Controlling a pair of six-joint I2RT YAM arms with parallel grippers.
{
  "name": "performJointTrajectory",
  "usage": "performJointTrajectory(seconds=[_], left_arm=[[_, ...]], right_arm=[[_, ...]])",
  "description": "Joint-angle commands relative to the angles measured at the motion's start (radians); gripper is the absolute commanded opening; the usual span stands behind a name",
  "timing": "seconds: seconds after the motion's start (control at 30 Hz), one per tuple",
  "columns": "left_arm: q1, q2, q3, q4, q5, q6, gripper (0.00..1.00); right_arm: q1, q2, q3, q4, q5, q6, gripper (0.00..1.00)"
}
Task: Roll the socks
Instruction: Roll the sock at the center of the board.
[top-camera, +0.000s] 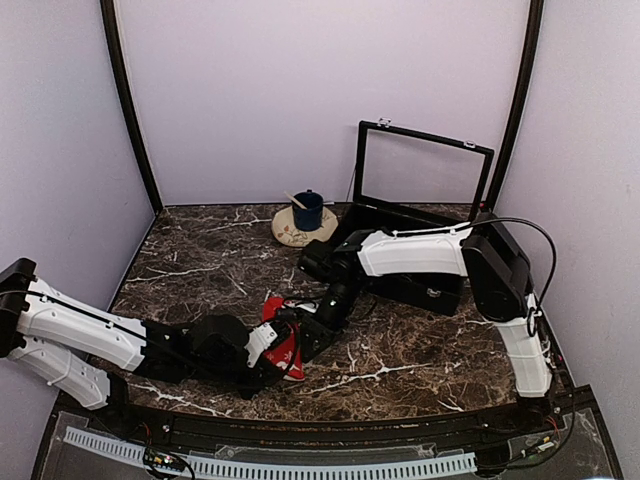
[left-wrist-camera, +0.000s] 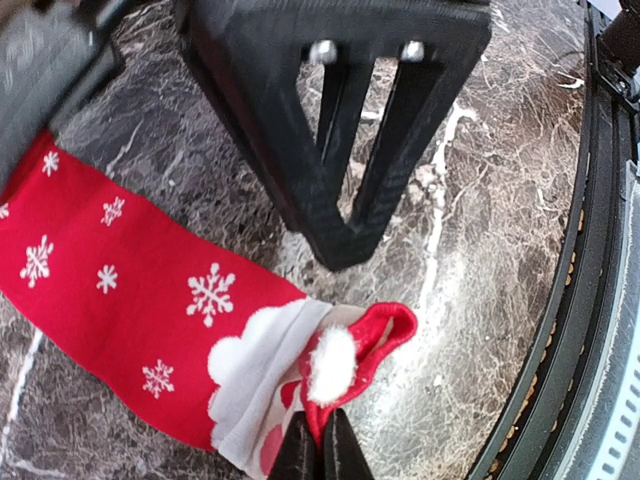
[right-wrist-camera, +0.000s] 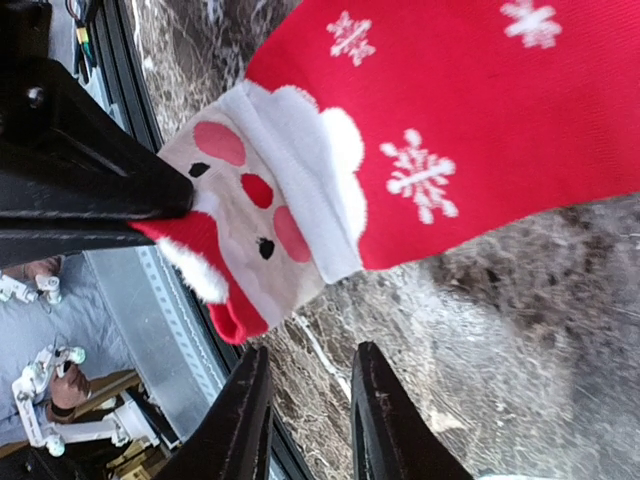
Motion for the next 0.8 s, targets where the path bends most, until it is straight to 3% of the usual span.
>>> performJointTrajectory(seconds=[0.0, 0.47, 0.77], left_arm=[[-0.005, -0.026, 0.034, -0.063, -0.003, -0.093, 0.00], [0.004, 0.011, 0.093, -0.173, 0.038, -0.290, 0.00], [0.016, -0.006, 0.055, -0.191, 0.068, -0.415, 0.00]], right_arm=[[-0.014, -0.066, -0.029, 0.076, 0.036, 0.036, 0.26], [-0.024, -0.163, -0.141, 0.202, 0.180, 0.074, 0.26], [-0.018, -0.270, -0.270, 0.349, 0.287, 0.112, 0.26]])
